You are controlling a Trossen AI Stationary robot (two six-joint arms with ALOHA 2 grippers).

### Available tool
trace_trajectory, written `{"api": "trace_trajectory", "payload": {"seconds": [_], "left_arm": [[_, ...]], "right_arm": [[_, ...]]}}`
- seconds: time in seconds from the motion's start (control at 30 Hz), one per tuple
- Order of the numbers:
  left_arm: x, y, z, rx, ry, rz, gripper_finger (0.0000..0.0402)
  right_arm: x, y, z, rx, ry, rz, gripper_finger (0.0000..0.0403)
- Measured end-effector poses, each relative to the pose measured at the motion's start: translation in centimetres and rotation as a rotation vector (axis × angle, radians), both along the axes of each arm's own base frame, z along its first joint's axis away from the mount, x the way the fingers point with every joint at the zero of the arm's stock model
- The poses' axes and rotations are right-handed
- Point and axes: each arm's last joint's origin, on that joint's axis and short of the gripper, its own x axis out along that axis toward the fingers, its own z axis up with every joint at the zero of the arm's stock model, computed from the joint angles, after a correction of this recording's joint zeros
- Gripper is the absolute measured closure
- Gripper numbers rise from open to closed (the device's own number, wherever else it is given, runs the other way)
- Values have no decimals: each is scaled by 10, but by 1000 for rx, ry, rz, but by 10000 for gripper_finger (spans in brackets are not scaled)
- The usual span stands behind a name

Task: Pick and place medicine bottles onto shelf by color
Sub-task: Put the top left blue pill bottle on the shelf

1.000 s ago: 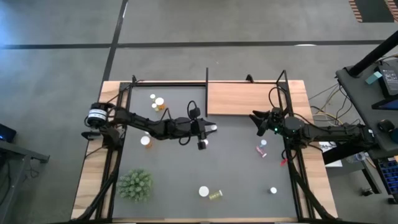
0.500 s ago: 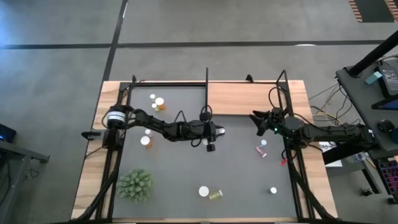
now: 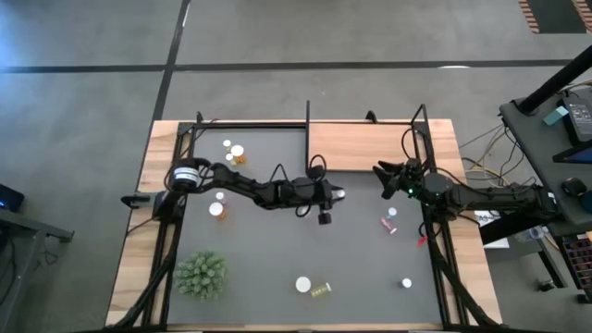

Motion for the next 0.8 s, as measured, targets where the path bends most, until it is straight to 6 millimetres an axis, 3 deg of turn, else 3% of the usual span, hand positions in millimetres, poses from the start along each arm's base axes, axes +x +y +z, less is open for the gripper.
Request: {"api": "trace_trajectory", "payload": {"seconds": [0.2,0.8], "left_arm": [[7,11,10,4,20,67,298],[4,26,-4,-194,47,282,298]], "right_arm": [[0,0,0,1,0,0,220],[0,0,0,0,-1,-8,220]]}}
